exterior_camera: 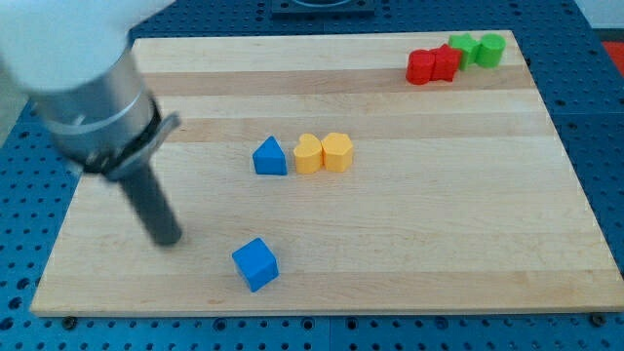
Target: Push the blue cube towards the yellow heart
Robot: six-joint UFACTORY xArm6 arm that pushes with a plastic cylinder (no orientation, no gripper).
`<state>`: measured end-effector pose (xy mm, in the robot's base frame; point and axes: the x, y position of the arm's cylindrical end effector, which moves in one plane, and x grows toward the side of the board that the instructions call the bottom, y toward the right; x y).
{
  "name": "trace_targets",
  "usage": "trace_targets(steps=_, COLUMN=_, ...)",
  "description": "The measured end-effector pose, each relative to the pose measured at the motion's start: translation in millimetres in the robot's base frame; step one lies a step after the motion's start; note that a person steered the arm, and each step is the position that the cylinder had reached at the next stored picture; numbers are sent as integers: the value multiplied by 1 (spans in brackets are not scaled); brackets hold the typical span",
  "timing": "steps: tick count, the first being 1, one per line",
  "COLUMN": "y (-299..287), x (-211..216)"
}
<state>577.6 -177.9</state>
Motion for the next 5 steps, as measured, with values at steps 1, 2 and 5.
trace_targets(steps=1, y=2, x=39)
trace_targets(steps=2, y=27, x=41)
trace_targets(steps=5, y=92, x=9)
